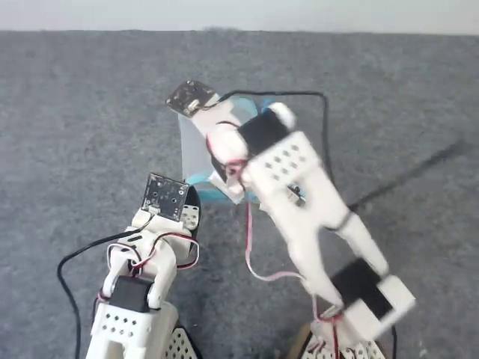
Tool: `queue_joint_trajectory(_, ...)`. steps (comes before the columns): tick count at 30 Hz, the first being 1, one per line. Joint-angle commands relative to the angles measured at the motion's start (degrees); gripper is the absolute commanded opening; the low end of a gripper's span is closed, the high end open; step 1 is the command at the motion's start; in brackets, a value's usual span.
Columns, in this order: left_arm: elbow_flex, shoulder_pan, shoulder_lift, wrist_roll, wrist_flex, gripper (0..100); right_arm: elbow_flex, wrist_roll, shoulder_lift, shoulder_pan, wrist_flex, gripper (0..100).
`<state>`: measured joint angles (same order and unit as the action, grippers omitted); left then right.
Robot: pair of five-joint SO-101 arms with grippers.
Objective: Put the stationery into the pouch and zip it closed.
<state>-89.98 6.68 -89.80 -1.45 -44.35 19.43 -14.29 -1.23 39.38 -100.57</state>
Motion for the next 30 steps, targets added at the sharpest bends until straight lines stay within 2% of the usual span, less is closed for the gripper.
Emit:
queue_joint_trajectory(1,1.36,-4.48,-1.23,0.62,2.11,1,-2.73,-1.05,-10.68,-6.2,-1.98,19.0)
queue_joint_trajectory(5,2.95,-11.6,-0.79,5.19,3.08,1,-12.75,-0.7,-14.29,-14.9,-0.04,19.0)
queue_joint_trajectory(8,2.42,-6.42,-0.79,1.49,2.02,1,-22.42,-1.05,-14.29,-18.68,4.79,19.0)
queue_joint_trajectory(10,1.71,-0.62,-0.88,-1.85,0.26,1,-29.1,-1.14,-14.29,-19.3,9.19,19.0)
queue_joint_trajectory(12,1.71,2.02,-1.14,-2.37,-1.05,1,-34.9,-1.23,-14.29,-19.3,13.32,19.0)
queue_joint_trajectory(16,2.59,-6.95,-1.14,0.53,0.26,1,-43.6,-1.76,-14.29,-19.74,19.56,19.0)
queue_joint_trajectory(18,2.59,-8.7,-1.05,0.62,0.35,1,-46.51,-5.1,-14.29,-19.74,21.41,19.0)
queue_joint_trajectory(22,2.51,-7.47,-1.05,0.62,0.35,1,-49.41,-10.02,-14.29,-21.05,23.52,19.4)
queue_joint_trajectory(30,2.33,-5.98,-0.88,0.62,0.09,1,-49.85,-21.36,-14.29,-31.34,30.11,19.4)
